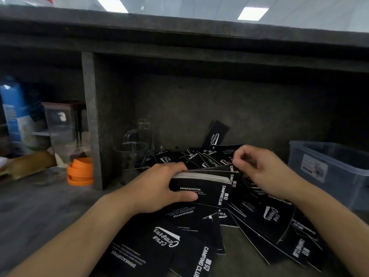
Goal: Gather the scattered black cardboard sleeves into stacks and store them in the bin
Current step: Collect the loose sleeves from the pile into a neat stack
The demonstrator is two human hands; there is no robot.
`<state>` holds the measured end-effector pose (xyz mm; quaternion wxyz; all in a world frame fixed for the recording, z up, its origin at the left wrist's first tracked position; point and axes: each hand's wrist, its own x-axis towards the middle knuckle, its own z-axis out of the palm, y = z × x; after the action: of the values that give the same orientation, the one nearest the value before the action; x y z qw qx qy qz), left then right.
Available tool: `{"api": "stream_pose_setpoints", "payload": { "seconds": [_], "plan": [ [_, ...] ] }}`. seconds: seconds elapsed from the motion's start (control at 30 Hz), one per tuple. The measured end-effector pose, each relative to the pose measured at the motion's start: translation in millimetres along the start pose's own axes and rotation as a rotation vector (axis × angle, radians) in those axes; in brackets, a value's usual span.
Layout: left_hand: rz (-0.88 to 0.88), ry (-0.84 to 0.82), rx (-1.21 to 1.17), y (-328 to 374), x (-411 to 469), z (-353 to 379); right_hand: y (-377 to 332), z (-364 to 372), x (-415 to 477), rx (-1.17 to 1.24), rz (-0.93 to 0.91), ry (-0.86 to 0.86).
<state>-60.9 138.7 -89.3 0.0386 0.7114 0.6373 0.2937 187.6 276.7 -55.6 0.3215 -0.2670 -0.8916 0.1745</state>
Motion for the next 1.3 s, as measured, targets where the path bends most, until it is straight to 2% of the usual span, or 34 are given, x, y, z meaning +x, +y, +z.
{"api": "stream_pose_setpoints", "payload": {
  "seconds": [0.07,0.13,0.2,0.27,0.33,0.4,0.47,0.6,0.73,0.77,0.83,0.87,0.93,1.0,1.07,1.17,1.23,1.3],
  "plan": [
    [-0.006,-0.009,-0.009,-0.2,0.6,0.1,-0.5,0.1,3.1,0.013,0.010,0.112],
    [-0.011,-0.011,-0.027,-0.3,-0.1,0.3,1.1,-2.4,7.3,-0.016,0.049,0.312],
    [-0.015,-0.014,-0.029,0.7,0.1,0.4,7.0,-7.9,9.8,-0.010,0.152,0.500],
    [-0.017,-0.009,-0.009,2.9,0.2,0.0,12.3,-12.9,9.1,0.088,0.310,0.545],
    [-0.006,0.009,0.044,3.6,0.5,-0.5,14.4,-12.4,8.0,0.300,0.473,0.432],
    [-0.004,0.030,0.074,3.8,0.6,-0.3,13.8,-5.3,4.9,0.415,0.608,0.203],
    [-0.024,0.049,0.047,3.4,-0.4,-0.3,13.5,5.6,3.3,0.439,0.664,0.018],
    [0.009,0.004,0.049,5.0,-1.2,-1.4,6.1,16.3,3.0,0.599,0.695,-0.148],
    [0.005,-0.004,0.091,6.3,-1.6,-3.6,-4.5,14.8,-3.8,0.552,0.626,-0.302],
    [-0.011,-0.005,0.103,6.6,-2.2,-3.9,-6.4,14.9,-4.3,0.462,0.593,-0.276],
    [-0.015,-0.012,0.094,6.6,-2.5,-4.0,-11.5,16.3,-1.3,0.252,0.498,-0.094],
    [-0.003,-0.011,0.081,6.3,-1.9,-3.5,-15.6,17.8,1.0,0.221,0.431,-0.007],
    [0.027,0.003,0.049,6.3,-0.9,-2.1,-20.9,25.8,3.2,0.397,0.331,0.012],
    [0.049,0.018,0.013,5.0,-0.9,-0.2,-26.0,42.0,-0.1,0.576,0.294,-0.097],
    [0.068,0.005,0.006,4.3,-1.3,1.4,-26.8,57.3,-5.3,0.620,0.260,-0.174],
    [0.079,-0.012,0.034,2.6,-0.2,1.8,-28.2,60.4,-3.0,0.708,0.269,-0.118],
    [0.085,-0.012,0.046,2.8,1.6,2.0,-18.8,51.4,2.9,0.545,0.229,0.006],
    [0.080,-0.014,0.030,4.4,1.6,1.4,0.3,40.6,8.0,0.166,0.175,0.056]
  ]
}}
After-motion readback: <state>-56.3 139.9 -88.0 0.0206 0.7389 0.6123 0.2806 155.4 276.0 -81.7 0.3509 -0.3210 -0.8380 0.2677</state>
